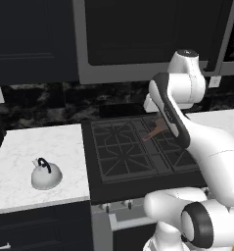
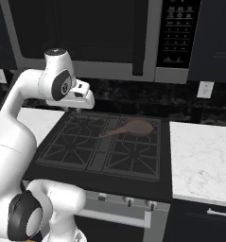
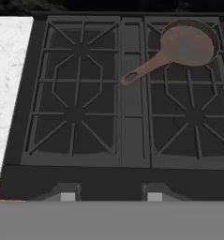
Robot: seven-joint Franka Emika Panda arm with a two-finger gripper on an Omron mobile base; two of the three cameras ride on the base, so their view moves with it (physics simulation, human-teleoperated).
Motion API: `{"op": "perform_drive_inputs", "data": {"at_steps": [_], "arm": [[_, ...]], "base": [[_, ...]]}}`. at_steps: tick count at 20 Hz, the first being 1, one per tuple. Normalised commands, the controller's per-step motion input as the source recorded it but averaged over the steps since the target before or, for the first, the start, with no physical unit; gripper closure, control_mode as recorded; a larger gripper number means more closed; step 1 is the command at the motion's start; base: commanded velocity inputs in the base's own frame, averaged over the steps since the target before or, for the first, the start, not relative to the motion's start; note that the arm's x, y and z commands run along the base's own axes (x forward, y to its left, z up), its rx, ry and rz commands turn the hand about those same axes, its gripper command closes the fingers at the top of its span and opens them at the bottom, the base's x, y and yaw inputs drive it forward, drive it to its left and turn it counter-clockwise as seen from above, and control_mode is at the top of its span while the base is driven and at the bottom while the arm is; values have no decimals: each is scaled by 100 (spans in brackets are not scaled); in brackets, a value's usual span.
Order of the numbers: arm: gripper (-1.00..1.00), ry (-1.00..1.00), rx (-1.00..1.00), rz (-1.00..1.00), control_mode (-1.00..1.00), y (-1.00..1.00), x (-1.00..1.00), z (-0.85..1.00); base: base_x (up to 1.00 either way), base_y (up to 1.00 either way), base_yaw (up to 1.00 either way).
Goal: Pick the kettle from the counter and place it on a stove burner. Then turn the burner on.
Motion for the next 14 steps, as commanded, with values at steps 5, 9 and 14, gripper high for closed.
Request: {"op": "perform_drive_inputs", "data": {"at_steps": [5, 9, 14], "arm": [[-100, 0, -2, 1, -100, 6, -1, -1], [-100, 4, -3, 6, -100, 79, -2, -30], [-100, -14, -4, 17, -100, 100, -11, -16]], "base": [[0, 0, 0], [0, 0, 0], [0, 0, 0]]}}
